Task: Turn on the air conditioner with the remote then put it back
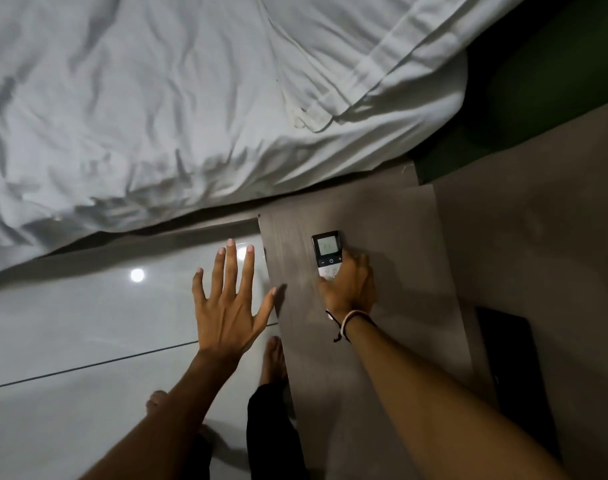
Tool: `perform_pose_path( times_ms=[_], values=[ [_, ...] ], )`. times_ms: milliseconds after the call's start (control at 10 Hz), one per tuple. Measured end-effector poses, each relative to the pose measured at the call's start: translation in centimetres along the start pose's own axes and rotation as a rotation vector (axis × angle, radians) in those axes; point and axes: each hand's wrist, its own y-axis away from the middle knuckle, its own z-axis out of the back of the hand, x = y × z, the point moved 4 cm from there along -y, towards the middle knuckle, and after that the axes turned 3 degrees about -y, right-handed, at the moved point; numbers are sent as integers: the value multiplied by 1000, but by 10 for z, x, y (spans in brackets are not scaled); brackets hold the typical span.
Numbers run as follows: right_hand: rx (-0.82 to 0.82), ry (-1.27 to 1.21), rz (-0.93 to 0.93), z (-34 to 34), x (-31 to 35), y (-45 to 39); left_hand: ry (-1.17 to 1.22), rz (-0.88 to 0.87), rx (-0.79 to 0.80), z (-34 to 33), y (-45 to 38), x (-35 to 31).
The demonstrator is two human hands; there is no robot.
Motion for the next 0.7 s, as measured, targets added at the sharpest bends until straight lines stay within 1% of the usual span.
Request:
perform_pose_path(
  times_ms=[200,300,400,500,700],
  values=[
    [15,25,35,-8,-2,-6,37,17,43,-10,-4,-2],
    [41,56,40,-4,0,-5,44,9,28,-5,-7,-3],
    [20,95,89,7,8,3,24,-21,-8,10,-12,1],
    [-41,152,187,26,27,16,15,-38,-69,36,-17,11],
    [-251,100,505,97,118,60,34,3,-257,147,-25,48]
  ],
)
